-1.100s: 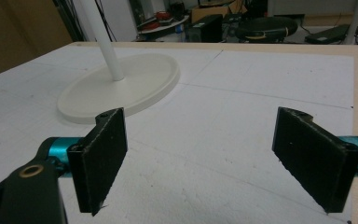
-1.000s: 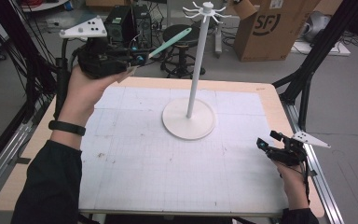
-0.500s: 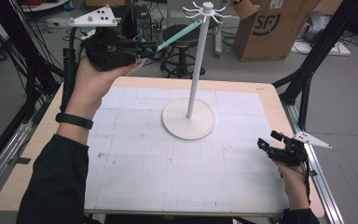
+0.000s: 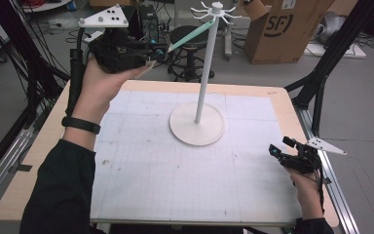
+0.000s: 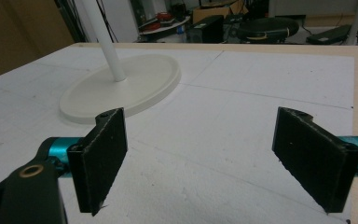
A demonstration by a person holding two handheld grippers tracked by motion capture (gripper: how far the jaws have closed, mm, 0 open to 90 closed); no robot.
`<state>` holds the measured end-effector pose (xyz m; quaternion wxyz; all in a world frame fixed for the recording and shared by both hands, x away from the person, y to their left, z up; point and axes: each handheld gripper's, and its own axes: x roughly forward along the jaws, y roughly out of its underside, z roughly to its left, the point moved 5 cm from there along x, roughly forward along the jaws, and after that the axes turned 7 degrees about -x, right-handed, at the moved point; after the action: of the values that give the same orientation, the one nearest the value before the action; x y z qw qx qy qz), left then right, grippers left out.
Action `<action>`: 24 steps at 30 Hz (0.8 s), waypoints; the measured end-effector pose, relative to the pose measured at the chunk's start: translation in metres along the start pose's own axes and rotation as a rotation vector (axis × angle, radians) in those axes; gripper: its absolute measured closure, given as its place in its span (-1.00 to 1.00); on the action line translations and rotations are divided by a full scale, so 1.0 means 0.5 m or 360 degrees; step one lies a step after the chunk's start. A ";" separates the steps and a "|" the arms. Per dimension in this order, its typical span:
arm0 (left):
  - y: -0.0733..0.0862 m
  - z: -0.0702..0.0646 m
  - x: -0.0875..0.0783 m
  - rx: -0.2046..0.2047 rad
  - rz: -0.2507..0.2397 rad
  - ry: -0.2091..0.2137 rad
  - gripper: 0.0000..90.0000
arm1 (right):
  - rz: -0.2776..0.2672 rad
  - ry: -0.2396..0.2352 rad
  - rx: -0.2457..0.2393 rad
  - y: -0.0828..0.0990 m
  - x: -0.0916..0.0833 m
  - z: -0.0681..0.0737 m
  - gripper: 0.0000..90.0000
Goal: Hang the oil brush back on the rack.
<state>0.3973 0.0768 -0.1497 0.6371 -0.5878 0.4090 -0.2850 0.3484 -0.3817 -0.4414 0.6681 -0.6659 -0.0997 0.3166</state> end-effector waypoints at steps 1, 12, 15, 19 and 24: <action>0.000 0.000 0.001 -0.0001 0.0002 -0.0005 0.83 | 0.0000 0.0000 0.0003 0.000 0.000 0.000 -0.61; -0.005 -0.005 0.008 0.0041 0.0013 -0.0043 0.83 | -0.0002 -0.0002 0.0003 0.000 0.000 0.000 -0.61; -0.005 -0.007 0.013 0.0048 0.0021 -0.0051 0.83 | -0.0006 0.0001 0.0004 -0.001 -0.001 -0.001 -0.61; -0.002 -0.005 0.017 0.0046 0.0041 -0.0066 0.83 | -0.0006 0.0002 0.0004 -0.001 -0.001 0.000 -0.61; -0.006 -0.006 0.011 0.0060 0.0013 -0.0070 0.83 | -0.0008 0.0000 0.0013 -0.001 -0.003 -0.001 -0.61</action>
<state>0.3979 0.0703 -0.1479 0.6582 -0.5801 0.3918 -0.2770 0.3478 -0.3827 -0.4405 0.6717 -0.6629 -0.1002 0.3152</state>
